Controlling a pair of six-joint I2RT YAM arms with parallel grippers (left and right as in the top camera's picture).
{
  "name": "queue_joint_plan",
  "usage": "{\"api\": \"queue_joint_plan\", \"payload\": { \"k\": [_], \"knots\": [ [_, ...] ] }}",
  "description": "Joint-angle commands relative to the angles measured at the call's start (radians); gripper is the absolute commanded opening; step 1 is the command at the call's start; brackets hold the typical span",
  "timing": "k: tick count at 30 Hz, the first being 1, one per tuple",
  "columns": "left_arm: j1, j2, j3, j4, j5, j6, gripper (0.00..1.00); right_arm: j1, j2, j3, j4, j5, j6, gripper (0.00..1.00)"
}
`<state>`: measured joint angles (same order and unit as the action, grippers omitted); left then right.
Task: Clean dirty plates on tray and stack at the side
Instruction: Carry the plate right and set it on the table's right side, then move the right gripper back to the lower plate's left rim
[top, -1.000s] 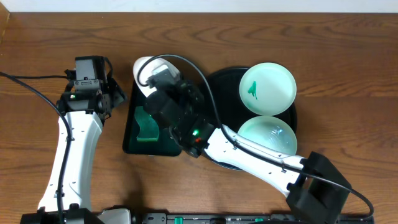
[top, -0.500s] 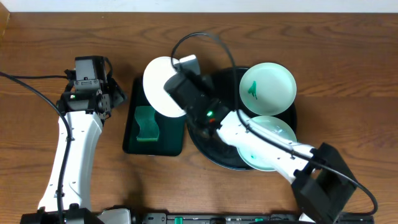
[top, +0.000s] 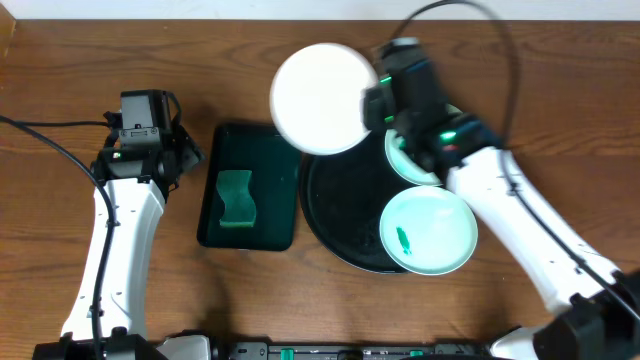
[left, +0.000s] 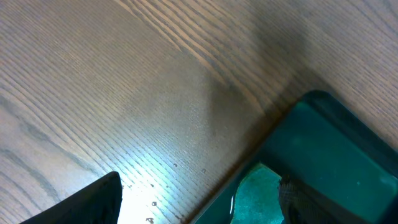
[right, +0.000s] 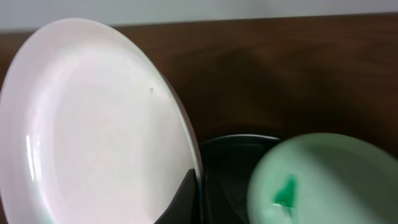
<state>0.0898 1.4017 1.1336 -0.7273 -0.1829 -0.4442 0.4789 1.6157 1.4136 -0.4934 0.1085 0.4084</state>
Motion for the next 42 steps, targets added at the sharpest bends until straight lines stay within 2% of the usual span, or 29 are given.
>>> {"api": "queue_joint_plan", "payload": {
  "k": [1, 15, 24, 32, 42],
  "knots": [
    [0.005, 0.004, 0.013, -0.002, -0.009, 0.006, 0.8, -0.101, -0.052, 0.019, -0.038, -0.051, 0.051, 0.01],
    [0.005, 0.004, 0.013, -0.002, -0.009, 0.006, 0.8, -0.576, -0.075, 0.019, -0.231, -0.045, 0.078, 0.01],
    [0.005, 0.004, 0.013, -0.002, -0.009, 0.006, 0.8, -0.795, -0.074, -0.006, -0.341, -0.008, 0.077, 0.01],
    [0.005, 0.004, 0.013, -0.002, -0.009, 0.006, 0.8, -0.85, -0.073, -0.103, -0.343, 0.023, 0.077, 0.01],
    [0.005, 0.004, 0.013, -0.002, -0.009, 0.006, 0.8, -0.851, -0.073, -0.325, -0.175, 0.085, 0.079, 0.01]
  ]
}}
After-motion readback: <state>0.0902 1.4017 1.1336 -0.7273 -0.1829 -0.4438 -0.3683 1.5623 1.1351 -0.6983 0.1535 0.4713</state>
